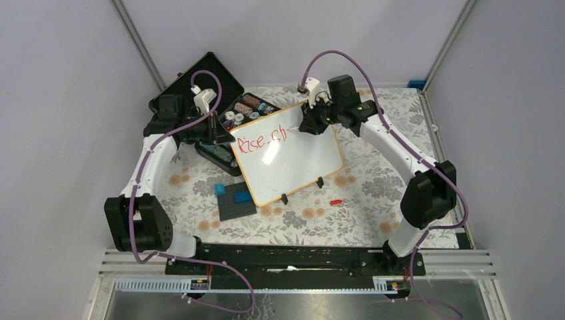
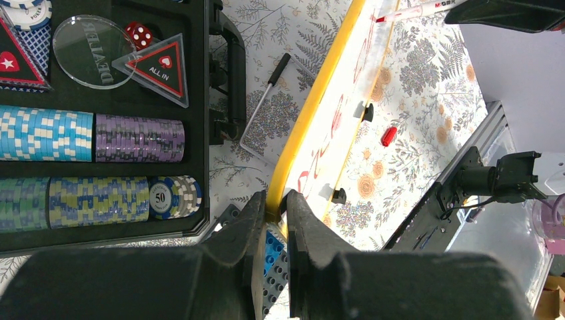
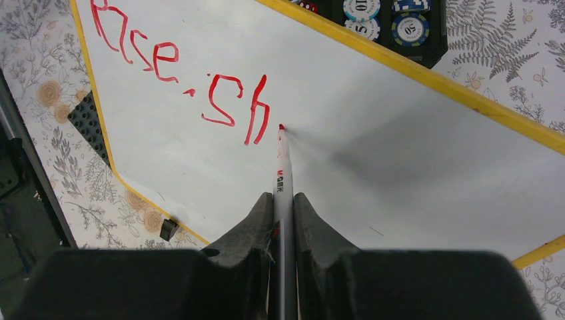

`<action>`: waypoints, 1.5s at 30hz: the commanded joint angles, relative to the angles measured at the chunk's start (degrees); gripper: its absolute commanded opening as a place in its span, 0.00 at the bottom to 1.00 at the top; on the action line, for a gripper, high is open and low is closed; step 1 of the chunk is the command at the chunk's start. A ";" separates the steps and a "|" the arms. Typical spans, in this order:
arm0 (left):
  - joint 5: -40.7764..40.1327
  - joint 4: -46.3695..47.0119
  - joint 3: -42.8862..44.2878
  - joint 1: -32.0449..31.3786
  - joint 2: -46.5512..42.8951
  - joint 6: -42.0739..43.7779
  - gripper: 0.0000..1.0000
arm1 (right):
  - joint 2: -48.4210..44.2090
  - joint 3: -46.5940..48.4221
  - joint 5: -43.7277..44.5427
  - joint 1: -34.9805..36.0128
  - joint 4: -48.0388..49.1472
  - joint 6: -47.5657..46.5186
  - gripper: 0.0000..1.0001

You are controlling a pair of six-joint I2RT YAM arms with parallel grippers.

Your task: Write a sentence on the whiteboard

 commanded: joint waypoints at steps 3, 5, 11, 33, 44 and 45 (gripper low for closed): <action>-1.48 0.92 0.63 -0.90 -0.90 2.02 0.00 | -0.47 2.73 0.89 -1.78 0.95 0.05 0.00; -1.50 0.94 0.56 -0.88 -0.84 2.02 0.00 | -0.80 2.55 0.87 -1.97 0.90 -0.16 0.00; -1.63 0.92 0.47 -0.91 -0.83 2.07 0.00 | -0.83 2.09 0.03 -2.01 0.91 -0.29 0.00; -1.77 0.92 0.57 -0.99 -0.80 2.02 0.00 | -2.43 -3.38 -1.43 -0.63 -0.28 -2.26 0.00; -1.78 0.92 0.82 -1.04 -0.74 1.84 0.00 | -3.52 -1.13 -0.39 -0.99 -2.31 -3.52 0.00; -1.80 0.92 0.92 -1.04 -0.72 1.84 0.00 | -3.43 -0.41 -0.44 -1.19 -2.61 -3.59 0.00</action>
